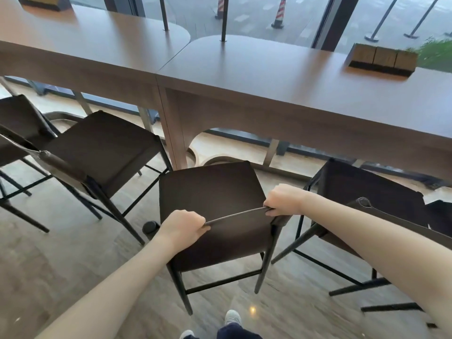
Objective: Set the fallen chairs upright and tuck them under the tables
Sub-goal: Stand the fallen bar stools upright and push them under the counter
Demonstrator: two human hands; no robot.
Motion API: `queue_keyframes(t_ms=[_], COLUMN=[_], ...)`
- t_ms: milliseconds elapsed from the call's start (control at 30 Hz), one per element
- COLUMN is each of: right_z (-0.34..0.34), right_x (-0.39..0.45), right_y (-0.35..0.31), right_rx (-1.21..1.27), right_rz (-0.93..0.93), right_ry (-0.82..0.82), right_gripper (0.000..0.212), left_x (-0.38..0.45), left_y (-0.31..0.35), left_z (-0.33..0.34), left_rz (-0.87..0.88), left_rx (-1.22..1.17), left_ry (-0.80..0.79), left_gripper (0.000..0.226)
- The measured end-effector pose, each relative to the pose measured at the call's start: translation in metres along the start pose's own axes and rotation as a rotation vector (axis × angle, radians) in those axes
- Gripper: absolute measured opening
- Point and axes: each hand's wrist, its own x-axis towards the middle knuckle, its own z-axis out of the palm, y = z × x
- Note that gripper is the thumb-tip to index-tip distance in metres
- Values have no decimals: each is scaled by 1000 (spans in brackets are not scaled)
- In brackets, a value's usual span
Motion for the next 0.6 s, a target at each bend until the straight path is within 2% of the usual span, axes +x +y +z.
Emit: queue_keyframes(t_ms=[133, 300, 600], right_z=[-3, 7, 47], right_x=[6, 7, -2], right_y=[12, 37, 70], right_rx=[-3, -29, -144], right_rz=[-20, -31, -42], right_ry=[-3, -25, -68], right_gripper=[33, 33, 30], left_x=[9, 19, 43], left_y=[-1, 30, 90], left_z=[-4, -7, 3], left_rz=[-11, -31, -114], left_rx=[-17, -64, -123], left_ry=[-9, -20, -117], left_gripper=[42, 39, 15])
